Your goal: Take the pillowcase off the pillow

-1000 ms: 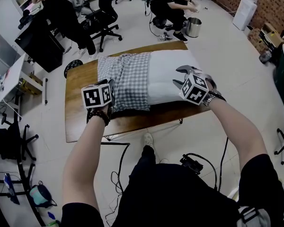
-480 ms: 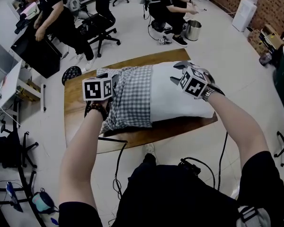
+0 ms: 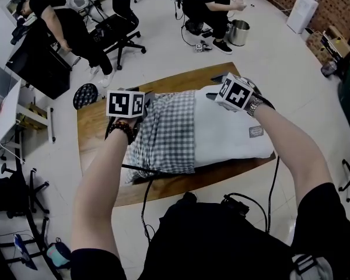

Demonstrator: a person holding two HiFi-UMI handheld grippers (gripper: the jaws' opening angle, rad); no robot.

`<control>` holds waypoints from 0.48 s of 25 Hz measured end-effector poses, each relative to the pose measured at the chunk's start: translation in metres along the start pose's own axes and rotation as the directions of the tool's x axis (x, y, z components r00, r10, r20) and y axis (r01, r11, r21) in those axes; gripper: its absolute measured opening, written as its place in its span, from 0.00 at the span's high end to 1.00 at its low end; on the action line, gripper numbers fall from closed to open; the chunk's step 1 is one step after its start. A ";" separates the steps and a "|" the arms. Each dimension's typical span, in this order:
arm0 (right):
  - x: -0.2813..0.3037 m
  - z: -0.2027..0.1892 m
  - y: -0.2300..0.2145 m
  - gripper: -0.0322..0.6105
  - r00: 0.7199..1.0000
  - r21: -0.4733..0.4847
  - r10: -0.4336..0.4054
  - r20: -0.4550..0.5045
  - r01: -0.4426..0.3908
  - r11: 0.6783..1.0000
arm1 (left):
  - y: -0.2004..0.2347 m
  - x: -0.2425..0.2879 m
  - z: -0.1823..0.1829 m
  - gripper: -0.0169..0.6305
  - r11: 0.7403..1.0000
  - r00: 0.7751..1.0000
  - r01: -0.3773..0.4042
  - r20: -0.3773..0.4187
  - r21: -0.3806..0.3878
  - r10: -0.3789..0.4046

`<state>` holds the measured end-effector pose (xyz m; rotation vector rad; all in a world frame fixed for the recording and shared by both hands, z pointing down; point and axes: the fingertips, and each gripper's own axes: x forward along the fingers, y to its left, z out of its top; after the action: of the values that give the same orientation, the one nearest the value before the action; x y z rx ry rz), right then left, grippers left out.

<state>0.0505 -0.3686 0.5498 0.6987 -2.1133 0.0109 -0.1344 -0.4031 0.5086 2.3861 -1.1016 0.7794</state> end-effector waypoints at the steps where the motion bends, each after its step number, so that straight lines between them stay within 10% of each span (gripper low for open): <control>1: 0.006 0.003 -0.006 0.58 1.000 0.018 0.016 -0.006 -0.016 1.000 | 0.005 0.006 0.004 0.61 1.000 1.000 0.013 -0.016 0.002 -0.013; 12: 0.068 0.025 -0.063 0.48 0.972 0.175 0.220 -0.081 -0.203 0.963 | 0.043 0.083 0.024 0.57 0.986 0.965 0.165 -0.207 0.008 -0.160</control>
<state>0.0311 -0.4604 0.5708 0.5524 -2.0972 0.3362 -0.1165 -0.4892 0.5477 2.3186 -0.8065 0.9616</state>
